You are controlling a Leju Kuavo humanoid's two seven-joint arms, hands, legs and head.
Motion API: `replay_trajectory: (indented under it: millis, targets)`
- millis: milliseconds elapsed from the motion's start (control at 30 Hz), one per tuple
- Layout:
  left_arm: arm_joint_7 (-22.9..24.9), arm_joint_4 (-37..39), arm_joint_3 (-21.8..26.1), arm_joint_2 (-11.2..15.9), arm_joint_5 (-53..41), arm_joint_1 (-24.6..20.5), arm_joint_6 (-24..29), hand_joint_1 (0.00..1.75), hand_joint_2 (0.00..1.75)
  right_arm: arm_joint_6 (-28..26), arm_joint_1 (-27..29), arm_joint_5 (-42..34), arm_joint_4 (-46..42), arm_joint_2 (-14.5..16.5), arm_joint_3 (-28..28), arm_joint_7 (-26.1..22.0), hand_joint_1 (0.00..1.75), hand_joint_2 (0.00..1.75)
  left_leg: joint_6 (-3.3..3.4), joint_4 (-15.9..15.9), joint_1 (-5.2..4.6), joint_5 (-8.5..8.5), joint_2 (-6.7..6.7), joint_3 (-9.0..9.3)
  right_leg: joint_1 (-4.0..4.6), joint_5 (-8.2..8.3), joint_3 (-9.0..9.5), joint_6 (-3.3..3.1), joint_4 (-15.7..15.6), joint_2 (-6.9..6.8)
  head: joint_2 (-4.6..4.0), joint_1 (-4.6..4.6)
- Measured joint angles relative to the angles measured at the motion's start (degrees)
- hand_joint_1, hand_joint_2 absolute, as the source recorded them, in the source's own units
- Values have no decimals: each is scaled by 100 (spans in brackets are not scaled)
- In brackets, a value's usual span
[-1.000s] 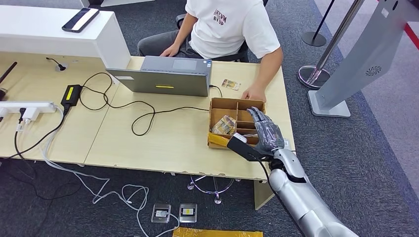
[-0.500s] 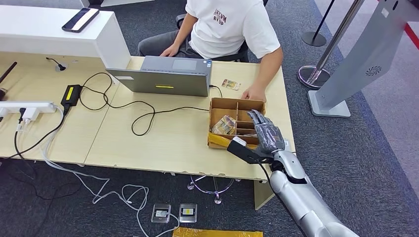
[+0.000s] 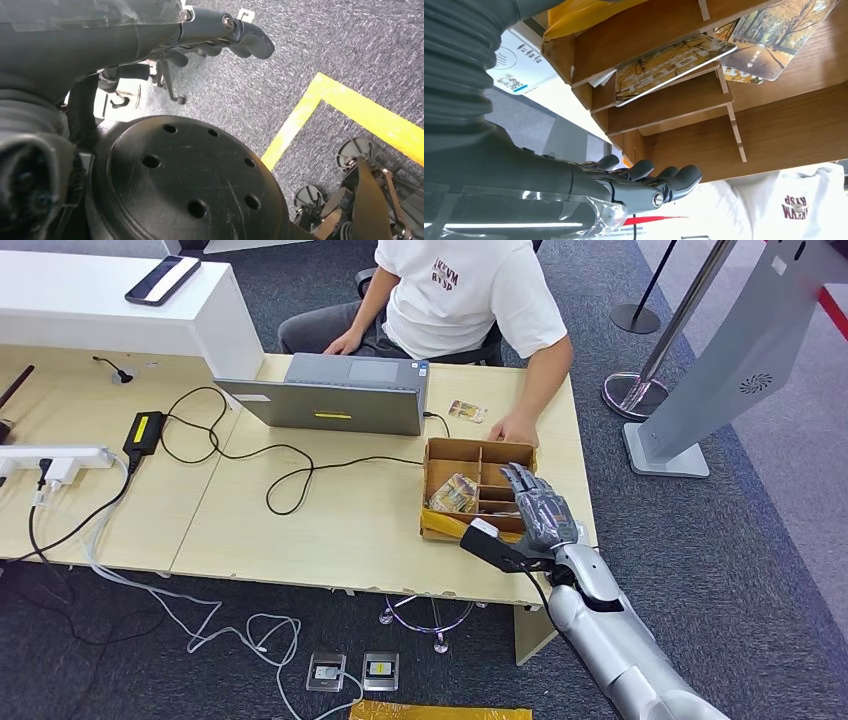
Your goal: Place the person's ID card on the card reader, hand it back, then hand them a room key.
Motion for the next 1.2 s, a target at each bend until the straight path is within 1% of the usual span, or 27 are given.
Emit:
replay_trajectory:
  millis: [367,400,433,500,533,567,1200]
  targets:
    - [4,4,0,-17,-3,-1,0,0,0,1,0,1,-2,-8,1,0,0,175,0,0,0,0,0,0,0,0,0,0,0,0,0,1]
    - [4,4,0,-17,-3,-1,0,0,0,1,0,1,-2,-8,1,0,8,175,0,0,0,0,0,0,0,0,0,0,0,0,0,1]
    - [4,4,0,-17,-3,-1,0,0,0,1,0,1,-2,-9,2,0,47,175,0,0,0,0,0,0,0,0,0,0,0,0,1,1]
    - [4,4,0,-18,-8,-2,0,0,0,7,0,1,-2,-10,2,0,134,175,0,0,0,0,0,0,0,0,0,0,0,0,1,1]
    - [4,6,0,-21,-15,-2,0,0,0,17,0,1,-2,-11,2,0,170,175,0,0,0,0,0,0,0,0,0,0,0,0,2,1]
    - [4,9,1,-24,-23,-4,0,0,0,30,0,-1,-2,-12,2,-1,175,175,0,0,0,0,0,0,0,0,0,0,0,0,1,1]
    - [4,75,46,-87,-88,-36,0,0,0,55,-8,-80,-2,-19,2,-79,175,175,0,0,0,0,0,0,0,0,1,0,0,-1,1,1]
